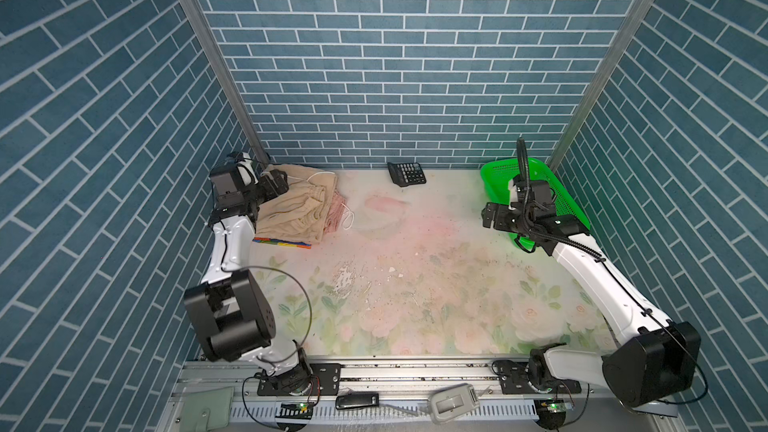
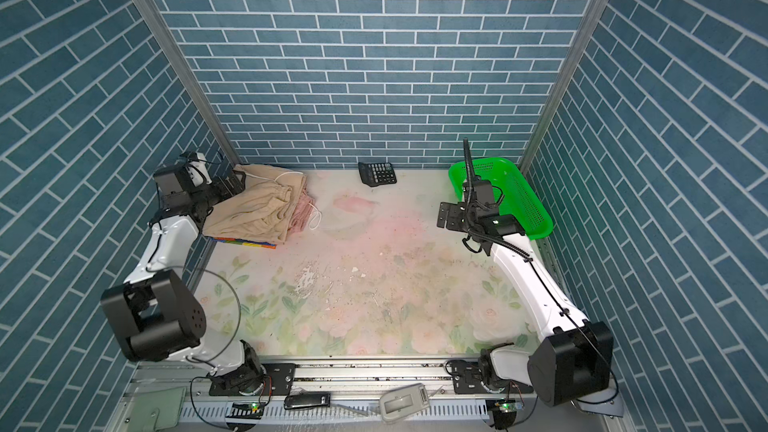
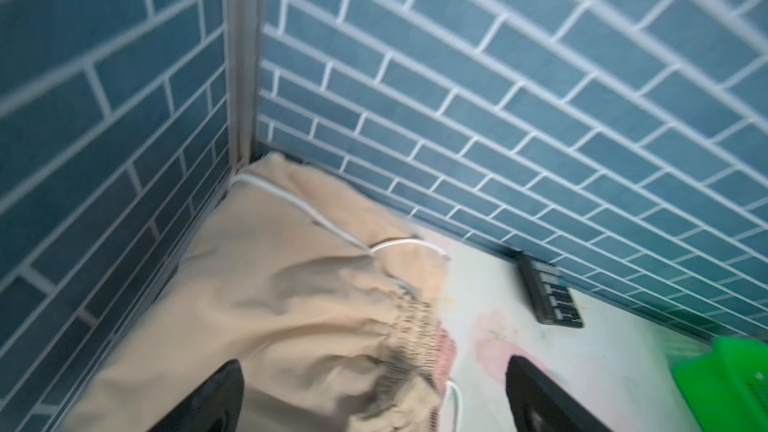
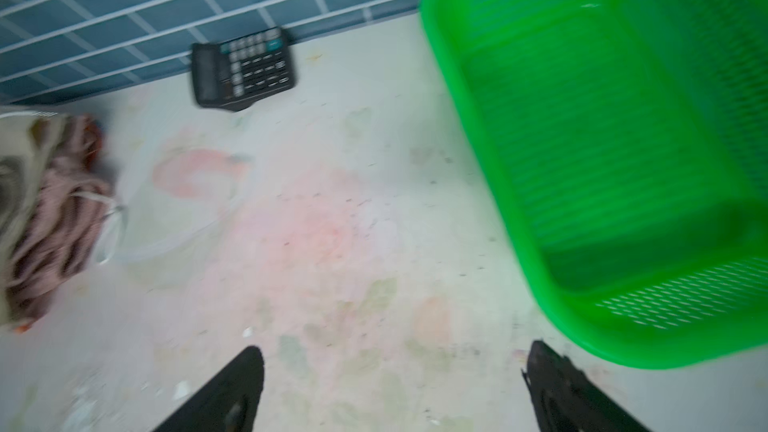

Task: Fold and stack the shorts

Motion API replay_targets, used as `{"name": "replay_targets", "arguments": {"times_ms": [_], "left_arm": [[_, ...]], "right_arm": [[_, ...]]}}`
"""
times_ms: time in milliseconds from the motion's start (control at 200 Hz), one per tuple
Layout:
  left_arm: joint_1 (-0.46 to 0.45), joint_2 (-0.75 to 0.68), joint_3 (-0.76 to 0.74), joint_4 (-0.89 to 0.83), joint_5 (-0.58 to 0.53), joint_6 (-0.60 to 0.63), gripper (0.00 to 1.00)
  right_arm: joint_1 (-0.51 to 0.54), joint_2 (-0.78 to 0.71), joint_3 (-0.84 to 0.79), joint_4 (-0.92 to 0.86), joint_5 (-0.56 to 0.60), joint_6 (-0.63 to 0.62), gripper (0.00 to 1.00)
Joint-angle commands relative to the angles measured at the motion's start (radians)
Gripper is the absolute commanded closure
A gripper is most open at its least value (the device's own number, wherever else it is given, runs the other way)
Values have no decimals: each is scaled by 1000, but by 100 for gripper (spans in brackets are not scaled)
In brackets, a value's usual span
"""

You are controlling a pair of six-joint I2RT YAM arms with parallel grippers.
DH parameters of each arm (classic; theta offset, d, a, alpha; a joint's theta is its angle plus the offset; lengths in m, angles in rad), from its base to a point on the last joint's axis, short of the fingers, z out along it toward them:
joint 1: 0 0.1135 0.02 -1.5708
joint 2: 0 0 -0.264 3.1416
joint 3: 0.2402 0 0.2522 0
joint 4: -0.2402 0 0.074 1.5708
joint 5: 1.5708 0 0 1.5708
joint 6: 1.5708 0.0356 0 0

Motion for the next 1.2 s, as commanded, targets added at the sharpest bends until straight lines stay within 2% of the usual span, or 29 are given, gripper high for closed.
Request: {"name": "replay_targets", "arguments": {"times_ms": [0, 75, 175, 275, 400, 480, 585, 625, 670, 770, 865, 890, 925, 1020, 1110, 1140, 1160, 1195], "left_arm": [[-70, -136, -112, 48, -83, 24, 0], [-118, -246, -249, 86, -207, 42, 0], [-176, -352, -476, 239, -349, 82, 0], [-200, -379, -614, 294, -448, 109, 1], [-203, -368, -731, 398, -503, 117, 0], [-204, -327, -796, 480, -532, 137, 0], [-204, -227, -856, 588, -522, 158, 0], [-204, -188, -882, 672, -493, 165, 0], [-205, -186, -873, 666, -459, 180, 0], [-207, -128, -890, 791, -419, 169, 1], [-208, -15, -892, 944, -323, 185, 0], [-208, -26, -880, 900, -307, 202, 0], [-225, -38, -865, 859, -340, 215, 0], [-239, -3, -877, 922, -288, 249, 0], [-278, 99, -887, 1054, -293, 283, 0], [-272, 75, -872, 980, -259, 292, 0], [-281, 60, -860, 927, -278, 307, 0], [-294, 83, -857, 967, -308, 306, 0]], "right_arm": [[-50, -53, -102, 92, 336, -74, 2], [-78, -98, -206, 220, 446, -129, 2], [-114, -144, -378, 431, 529, -195, 2], [-134, -153, -495, 562, 548, -219, 1], [-134, -160, -621, 755, 548, -306, 1], [-133, -169, -702, 905, 493, -352, 1], [-134, -168, -749, 990, 438, -364, 1], [-133, -160, -759, 1005, 427, -376, 1], [-133, -149, -775, 1034, 423, -385, 1], [-134, -133, -827, 1129, 401, -393, 1], [-134, -87, -887, 1302, 326, -408, 1], [-134, -68, -902, 1354, 309, -408, 1], [-133, -29, -913, 1420, 288, -400, 1], [-133, 67, -905, 1540, 208, -436, 1], [-133, 181, -897, 1672, 201, -456, 1], [-133, 206, -891, 1681, 204, -452, 1], [-133, 220, -889, 1685, 201, -449, 1], [-134, 254, -892, 1727, 205, -459, 1]]}}
